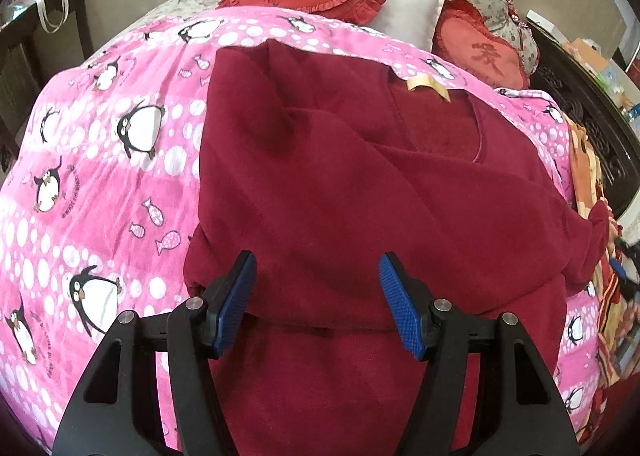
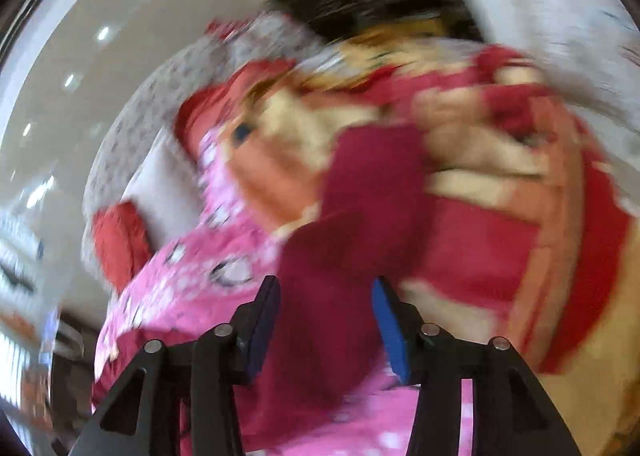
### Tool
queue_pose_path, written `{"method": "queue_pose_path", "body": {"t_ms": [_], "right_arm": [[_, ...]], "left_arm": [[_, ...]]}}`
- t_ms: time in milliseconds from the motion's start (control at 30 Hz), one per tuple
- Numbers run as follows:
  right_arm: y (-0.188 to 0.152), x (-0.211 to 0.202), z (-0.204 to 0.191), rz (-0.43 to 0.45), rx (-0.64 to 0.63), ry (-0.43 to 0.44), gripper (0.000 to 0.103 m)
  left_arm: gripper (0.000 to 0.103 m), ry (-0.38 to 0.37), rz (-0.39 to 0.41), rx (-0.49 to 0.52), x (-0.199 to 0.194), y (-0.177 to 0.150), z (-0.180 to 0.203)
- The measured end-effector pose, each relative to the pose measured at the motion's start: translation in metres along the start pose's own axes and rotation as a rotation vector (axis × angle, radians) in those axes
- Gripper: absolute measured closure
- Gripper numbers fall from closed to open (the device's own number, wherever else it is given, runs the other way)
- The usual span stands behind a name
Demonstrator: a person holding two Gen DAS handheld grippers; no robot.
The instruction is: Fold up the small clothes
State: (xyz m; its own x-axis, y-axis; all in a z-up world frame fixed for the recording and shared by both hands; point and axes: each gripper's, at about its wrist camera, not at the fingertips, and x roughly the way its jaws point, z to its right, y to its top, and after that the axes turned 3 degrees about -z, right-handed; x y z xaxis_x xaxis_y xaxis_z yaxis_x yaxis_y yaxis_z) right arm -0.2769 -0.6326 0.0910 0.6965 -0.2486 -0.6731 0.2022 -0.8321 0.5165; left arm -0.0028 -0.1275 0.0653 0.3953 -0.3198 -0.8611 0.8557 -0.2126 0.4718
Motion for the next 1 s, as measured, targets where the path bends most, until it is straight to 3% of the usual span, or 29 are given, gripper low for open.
{"method": "queue_pose_path", "body": {"t_ms": [133,200,300,367,400,433,533,667,800,1000], "right_arm": [[0.01,0.0,0.034,0.0,0.093,-0.011,0.052],[0.017,0.007,0.037,0.012,0.107,0.026,0.052],[0.029,0.032,0.037,0.013,0.113,0.01,0.052],[0.031,0.046,0.042,0.018,0.148,0.008,0.067],[0.032,0.049,0.045,0.017,0.169,0.027,0.086],[0.032,0.049,0.047,0.011,0.19,0.051,0.093],[0.032,0.017,0.044,0.081,0.181,0.091,0.096],[0.029,-0.062,0.034,0.224,0.141,0.082,0.096],[0.023,-0.115,-0.005,0.245,0.043,0.163,0.096],[-0.019,-0.12,-0.139,0.092,-0.261,0.366,0.096]], "left_arm": [[0.039,-0.002,-0.012,-0.016,0.004,-0.002,-0.001],[0.039,-0.002,-0.011,-0.017,0.002,-0.005,0.0],[0.039,0.009,-0.014,0.003,0.0,-0.008,0.005],[0.039,0.021,-0.012,0.02,-0.003,-0.009,0.007],[0.039,0.025,-0.011,0.025,-0.005,-0.009,0.007],[0.039,0.028,-0.008,0.028,-0.008,-0.008,0.006],[0.039,0.025,0.017,0.02,-0.016,-0.006,-0.001],[0.039,0.008,0.036,-0.006,-0.023,-0.003,-0.014],[0.039,-0.014,0.045,-0.04,-0.029,-0.003,-0.027],[0.039,-0.055,0.094,-0.102,-0.054,-0.003,-0.046]]}}
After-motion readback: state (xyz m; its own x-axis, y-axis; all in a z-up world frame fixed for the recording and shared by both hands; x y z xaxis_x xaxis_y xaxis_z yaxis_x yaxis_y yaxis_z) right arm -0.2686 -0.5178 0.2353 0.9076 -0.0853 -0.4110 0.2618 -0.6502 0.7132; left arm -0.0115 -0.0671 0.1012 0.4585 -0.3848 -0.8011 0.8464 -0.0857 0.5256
